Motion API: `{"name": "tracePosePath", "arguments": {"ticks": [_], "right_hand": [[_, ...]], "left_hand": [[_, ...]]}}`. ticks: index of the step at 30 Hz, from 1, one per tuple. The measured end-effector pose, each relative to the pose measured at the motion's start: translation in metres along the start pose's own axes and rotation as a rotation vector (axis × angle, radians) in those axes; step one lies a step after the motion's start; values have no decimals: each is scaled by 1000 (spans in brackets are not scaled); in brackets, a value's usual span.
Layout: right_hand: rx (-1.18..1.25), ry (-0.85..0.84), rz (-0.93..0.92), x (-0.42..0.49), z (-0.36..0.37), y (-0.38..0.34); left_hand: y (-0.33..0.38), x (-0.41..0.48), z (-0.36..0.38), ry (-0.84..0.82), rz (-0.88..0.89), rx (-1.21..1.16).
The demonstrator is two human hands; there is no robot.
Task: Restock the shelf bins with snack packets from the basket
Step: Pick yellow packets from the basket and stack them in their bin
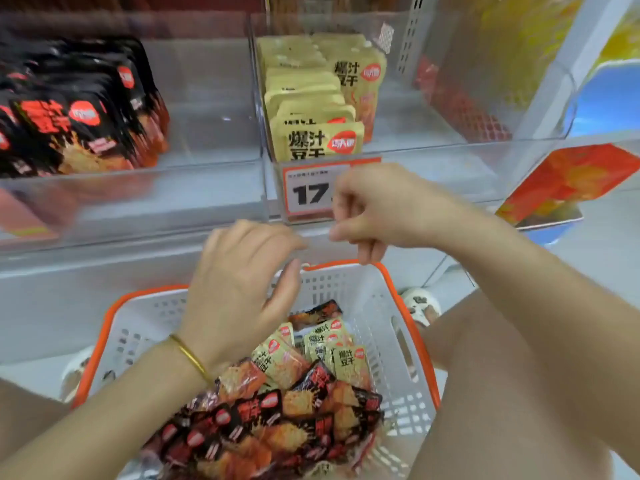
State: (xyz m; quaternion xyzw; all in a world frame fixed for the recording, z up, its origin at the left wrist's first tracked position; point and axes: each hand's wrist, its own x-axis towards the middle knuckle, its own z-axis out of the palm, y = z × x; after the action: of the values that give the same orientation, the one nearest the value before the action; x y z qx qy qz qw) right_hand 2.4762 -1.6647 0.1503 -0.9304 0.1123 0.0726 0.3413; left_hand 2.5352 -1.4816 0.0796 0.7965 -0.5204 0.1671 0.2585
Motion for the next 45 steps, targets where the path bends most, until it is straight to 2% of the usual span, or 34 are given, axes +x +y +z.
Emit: {"name": "tracePosePath", "arguments": {"ticks": [2, 3, 7, 9, 13, 16, 19, 27, 33, 38, 42, 45], "right_hand": [[-166, -342, 137, 20, 57, 17], [-262, -455, 183, 33, 87, 33], [-540, -660, 232, 61, 173, 106], [-630, -647, 236, 64, 200, 148], [-581, -565, 341, 53, 240, 208], [-619, -475, 351, 51, 256, 216], [-616, -484, 377, 56, 258, 219], [-563, -680, 368, 49, 265, 223], [-681, -552, 320, 34, 280, 227], [-697, -654, 278, 42, 260, 213], [-564, -534, 123, 63, 207, 186], [-495, -443, 40, 70, 158, 148]], "left_hand": [[-8, -25, 22, -170, -40, 18], [-13, -34, 32, -245, -52, 34], [-27, -52, 54, -467, -113, 55], [-31, -55, 59, -529, -160, 58], [-36, -60, 71, -596, -207, 55], [-39, -62, 79, -622, -235, 33], [-40, -61, 82, -637, -250, 25], [-31, -62, 82, -669, -246, 24], [-28, -68, 82, -714, -228, 56], [-31, -66, 83, -695, -226, 57], [-30, -63, 83, -711, -252, 29], [-31, -60, 84, -729, -337, -36]]}}
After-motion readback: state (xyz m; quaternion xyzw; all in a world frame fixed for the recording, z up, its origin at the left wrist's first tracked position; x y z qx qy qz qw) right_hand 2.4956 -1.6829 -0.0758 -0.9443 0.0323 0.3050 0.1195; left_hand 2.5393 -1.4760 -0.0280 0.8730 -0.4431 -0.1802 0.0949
